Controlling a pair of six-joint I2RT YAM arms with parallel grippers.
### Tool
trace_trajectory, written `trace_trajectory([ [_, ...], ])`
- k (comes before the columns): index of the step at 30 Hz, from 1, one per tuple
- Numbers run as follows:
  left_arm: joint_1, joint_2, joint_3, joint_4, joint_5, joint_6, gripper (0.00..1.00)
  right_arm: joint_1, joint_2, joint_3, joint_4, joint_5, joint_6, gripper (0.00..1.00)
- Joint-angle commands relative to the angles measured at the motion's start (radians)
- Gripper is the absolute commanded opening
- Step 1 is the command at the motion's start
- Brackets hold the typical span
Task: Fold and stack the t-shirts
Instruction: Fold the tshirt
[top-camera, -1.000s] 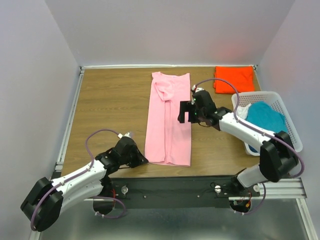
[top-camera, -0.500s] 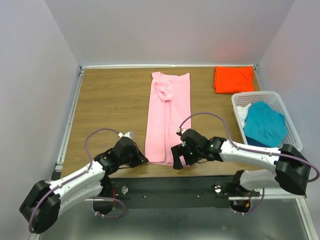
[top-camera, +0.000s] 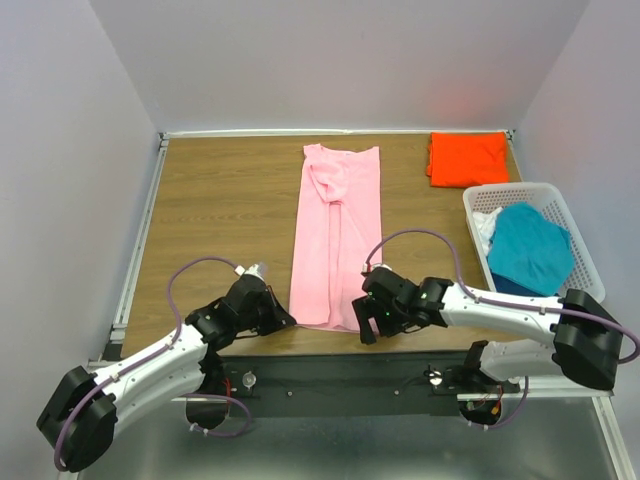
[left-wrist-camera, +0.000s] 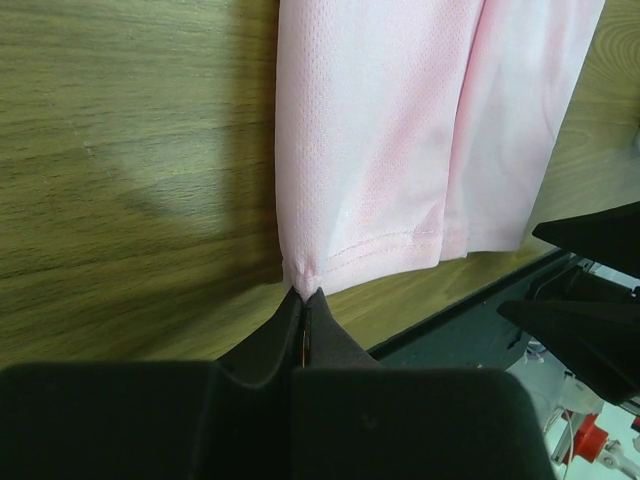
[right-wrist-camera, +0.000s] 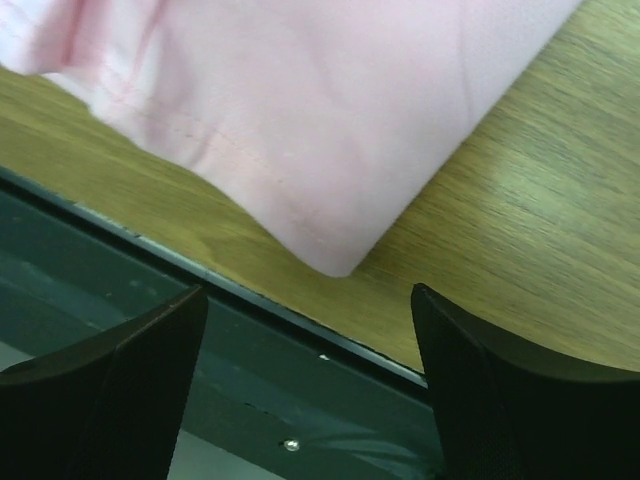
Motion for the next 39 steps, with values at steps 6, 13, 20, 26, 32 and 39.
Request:
trace_trajectory([
  [6,-0.007,0.029,0.017,-0.006,-0.012,0.019,0.00,0.009,0.096,-0.018,0.065,0.055,-0.006,0.74],
  [13,-0.011,0.030,0.016,-0.005,-0.018,0.010,0.00,0.007,0.130,-0.032,0.084,0.092,0.027,0.27],
  [20,-0.012,0.026,0.048,0.014,-0.028,0.025,0.00,0.006,0.022,-0.010,0.081,0.192,0.079,0.05],
  [26,-0.012,0.071,0.121,0.080,-0.041,0.074,0.00,0.003,-0.015,0.056,0.078,0.285,0.079,0.01],
  [32,-0.011,0.196,0.285,0.066,-0.156,0.131,0.00,-0.080,0.026,0.157,0.078,0.346,0.027,0.01],
  [39,0.011,0.328,0.446,0.084,-0.290,0.201,0.00,-0.175,0.081,0.266,0.087,0.394,-0.013,0.01],
])
